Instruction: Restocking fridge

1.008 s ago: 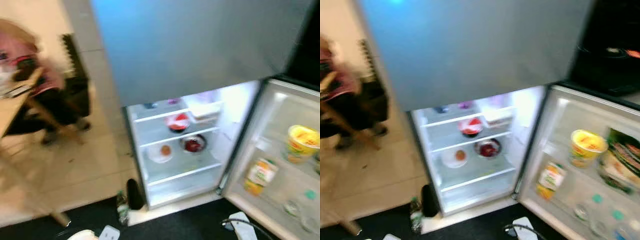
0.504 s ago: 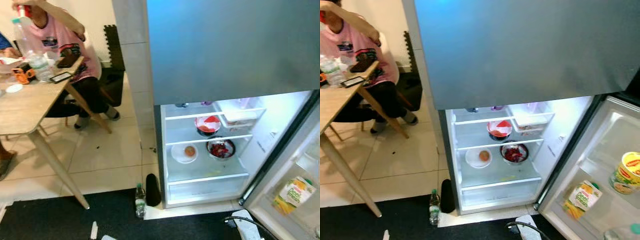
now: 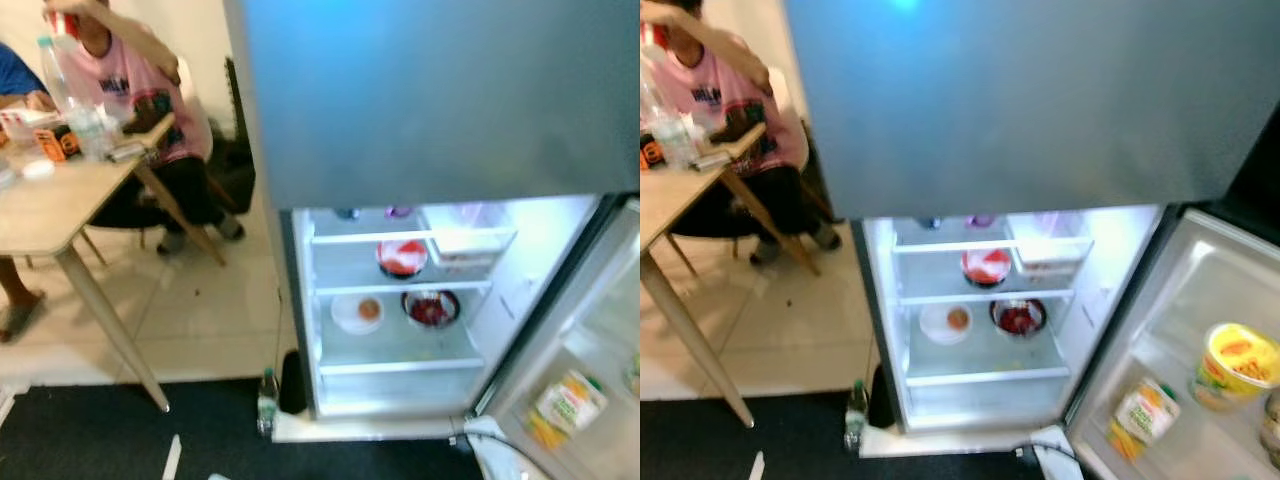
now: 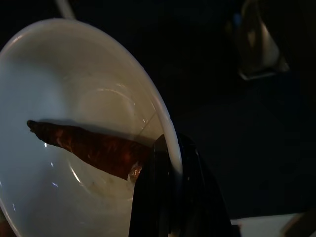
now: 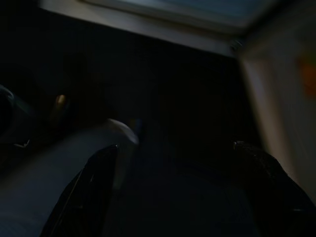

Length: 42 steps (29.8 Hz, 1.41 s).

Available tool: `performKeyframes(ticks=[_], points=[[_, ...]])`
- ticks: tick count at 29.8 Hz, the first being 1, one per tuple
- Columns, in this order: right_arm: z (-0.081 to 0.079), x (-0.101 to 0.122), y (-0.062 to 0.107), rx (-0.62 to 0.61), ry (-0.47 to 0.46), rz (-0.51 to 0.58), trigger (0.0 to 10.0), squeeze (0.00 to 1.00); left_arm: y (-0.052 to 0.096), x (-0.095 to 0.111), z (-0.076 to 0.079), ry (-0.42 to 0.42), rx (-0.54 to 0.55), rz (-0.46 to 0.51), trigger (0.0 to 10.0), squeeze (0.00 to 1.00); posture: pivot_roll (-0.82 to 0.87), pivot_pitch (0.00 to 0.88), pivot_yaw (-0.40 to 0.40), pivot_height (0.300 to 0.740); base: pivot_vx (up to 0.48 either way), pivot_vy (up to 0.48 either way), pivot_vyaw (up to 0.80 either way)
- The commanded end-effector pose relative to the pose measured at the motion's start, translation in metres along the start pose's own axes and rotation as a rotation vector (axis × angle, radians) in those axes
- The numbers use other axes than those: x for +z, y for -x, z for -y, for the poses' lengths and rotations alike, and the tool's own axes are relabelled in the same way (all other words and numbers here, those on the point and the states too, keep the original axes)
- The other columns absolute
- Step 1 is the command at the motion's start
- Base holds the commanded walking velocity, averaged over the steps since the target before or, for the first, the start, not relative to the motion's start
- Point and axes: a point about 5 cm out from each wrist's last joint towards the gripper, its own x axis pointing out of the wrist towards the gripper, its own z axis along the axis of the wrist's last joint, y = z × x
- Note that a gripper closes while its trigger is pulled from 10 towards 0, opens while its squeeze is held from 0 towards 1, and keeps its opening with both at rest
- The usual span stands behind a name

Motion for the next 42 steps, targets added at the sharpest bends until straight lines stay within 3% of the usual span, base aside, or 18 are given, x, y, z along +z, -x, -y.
performKeyframes(ticks=[1, 24, 32, 42], points=[[-0.0041, 0.0046, -0.0011, 0.008, 0.001, 0.016, 10.0, 0.0, 0.0, 0.0033, -0.0032, 0.006, 0.01, 0.011, 10.0, 0.0, -0.02, 0.0, 0.026, 0.74, 0.0, -0.307, 0.0], [-0.0047, 0.0046, -0.0012, 0.011, -0.003, 0.021, 10.0, 0.0, -0.0001, 0.0079, -0.0063, 0.0, 0.031, 0.029, 10.0, 0.0, -0.02, 0.0, 0.026, 0.74, 0.0, 0.0, 0.0], [-0.0055, 0.0049, -0.0013, 0.014, -0.008, 0.024, 10.0, 0.0, -0.0002, 0.0095, -0.0071, -0.051, 0.035, 0.019, 10.0, 0.0, -0.02, 0.0, 0.028, 0.74, 0.0, 0.0, 0.0], [-0.0076, 0.0058, -0.0017, 0.022, -0.011, 0.027, 10.0, 0.0, -0.0002, 0.0101, -0.0076, -0.053, 0.033, 0.021, 10.0, 0.0, -0.02, 0.0, 0.028, 0.74, 0.362, 0.0, 0.0]])
